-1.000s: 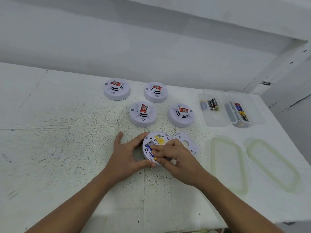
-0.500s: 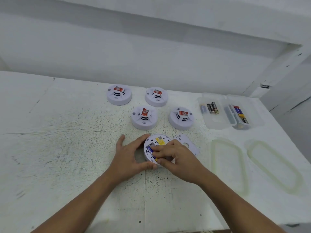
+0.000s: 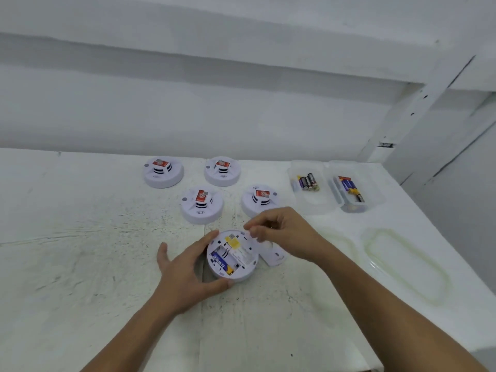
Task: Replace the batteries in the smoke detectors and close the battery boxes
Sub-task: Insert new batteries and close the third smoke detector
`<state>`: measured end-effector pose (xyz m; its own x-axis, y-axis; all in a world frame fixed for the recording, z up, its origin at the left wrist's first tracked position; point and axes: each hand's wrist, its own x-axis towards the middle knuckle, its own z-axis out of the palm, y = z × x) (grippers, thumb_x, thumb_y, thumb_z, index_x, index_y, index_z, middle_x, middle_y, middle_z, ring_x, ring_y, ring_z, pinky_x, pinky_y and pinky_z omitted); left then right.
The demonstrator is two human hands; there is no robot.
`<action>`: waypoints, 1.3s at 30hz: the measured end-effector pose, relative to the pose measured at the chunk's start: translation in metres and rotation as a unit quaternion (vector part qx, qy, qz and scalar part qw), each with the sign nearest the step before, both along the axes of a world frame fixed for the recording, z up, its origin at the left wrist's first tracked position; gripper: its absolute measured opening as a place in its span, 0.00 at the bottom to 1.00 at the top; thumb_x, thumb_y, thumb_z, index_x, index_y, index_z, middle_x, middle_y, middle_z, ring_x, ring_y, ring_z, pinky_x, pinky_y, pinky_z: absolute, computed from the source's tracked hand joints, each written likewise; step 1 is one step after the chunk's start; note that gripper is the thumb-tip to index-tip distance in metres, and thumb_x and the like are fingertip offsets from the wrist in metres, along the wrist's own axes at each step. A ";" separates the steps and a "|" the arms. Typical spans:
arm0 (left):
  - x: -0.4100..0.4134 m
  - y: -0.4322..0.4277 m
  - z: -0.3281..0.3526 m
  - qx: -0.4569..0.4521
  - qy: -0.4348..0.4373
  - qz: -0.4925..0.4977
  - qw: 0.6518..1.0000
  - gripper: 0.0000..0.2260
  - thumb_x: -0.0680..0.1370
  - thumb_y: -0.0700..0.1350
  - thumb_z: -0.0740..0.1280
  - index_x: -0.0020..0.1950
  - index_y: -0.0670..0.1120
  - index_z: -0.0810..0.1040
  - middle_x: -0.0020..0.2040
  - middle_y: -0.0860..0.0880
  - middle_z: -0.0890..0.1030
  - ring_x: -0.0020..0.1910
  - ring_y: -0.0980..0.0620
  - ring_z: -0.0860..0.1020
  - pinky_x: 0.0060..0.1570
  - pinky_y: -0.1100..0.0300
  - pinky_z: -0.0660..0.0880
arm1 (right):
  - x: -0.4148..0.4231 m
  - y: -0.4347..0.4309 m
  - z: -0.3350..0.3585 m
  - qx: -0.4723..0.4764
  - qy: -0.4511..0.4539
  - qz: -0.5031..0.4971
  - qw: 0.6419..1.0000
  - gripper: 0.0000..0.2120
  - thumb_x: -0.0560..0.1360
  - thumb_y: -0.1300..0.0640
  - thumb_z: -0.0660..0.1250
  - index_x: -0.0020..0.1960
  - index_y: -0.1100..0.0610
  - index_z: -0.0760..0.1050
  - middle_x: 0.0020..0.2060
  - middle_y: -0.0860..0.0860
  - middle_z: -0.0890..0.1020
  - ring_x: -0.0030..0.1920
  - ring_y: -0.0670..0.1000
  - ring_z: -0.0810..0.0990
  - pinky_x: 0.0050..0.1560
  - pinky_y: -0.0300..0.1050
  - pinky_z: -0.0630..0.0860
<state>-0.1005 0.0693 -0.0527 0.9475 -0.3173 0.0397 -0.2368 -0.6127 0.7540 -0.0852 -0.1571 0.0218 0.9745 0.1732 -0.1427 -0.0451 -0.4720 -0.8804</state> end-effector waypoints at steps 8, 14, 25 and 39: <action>-0.006 -0.012 -0.001 -0.006 -0.037 0.021 0.999 0.40 0.55 0.73 0.67 0.66 0.67 0.62 0.55 0.82 0.67 0.61 0.79 0.63 0.67 0.58 0.26 | 0.054 -0.128 0.034 0.011 -0.127 -0.279 0.952 0.07 0.75 0.64 0.66 0.41 0.58 0.80 0.38 0.55 0.82 0.37 0.51 0.79 0.41 0.45 0.77; -0.006 -0.016 -0.005 0.018 -0.049 0.028 0.998 0.44 0.55 0.79 0.63 0.69 0.67 0.61 0.54 0.73 0.76 0.61 0.76 0.66 0.68 0.58 0.27 | 0.089 -0.205 0.016 -0.349 0.018 -0.277 0.895 0.10 0.72 0.66 0.61 0.45 0.68 0.80 0.43 0.60 0.83 0.40 0.55 0.75 0.39 0.42 0.70; -0.007 -0.018 -0.007 0.012 -0.050 0.047 0.998 0.44 0.57 0.77 0.66 0.70 0.64 0.63 0.53 0.73 0.77 0.62 0.72 0.69 0.70 0.57 0.31 | 0.097 -0.210 -0.002 -0.373 0.088 -0.175 0.907 0.10 0.69 0.69 0.67 0.49 0.61 0.78 0.40 0.52 0.75 0.42 0.55 0.73 0.30 0.38 0.66; -0.010 -0.021 0.000 -0.004 -0.044 0.050 0.998 0.41 0.55 0.77 0.66 0.67 0.68 0.63 0.53 0.79 0.73 0.61 0.76 0.65 0.71 0.60 0.35 | 0.067 -0.195 0.041 0.284 0.021 -0.337 0.897 0.07 0.75 0.71 0.64 0.48 0.61 0.73 0.40 0.58 0.78 0.39 0.55 0.79 0.38 0.44 0.83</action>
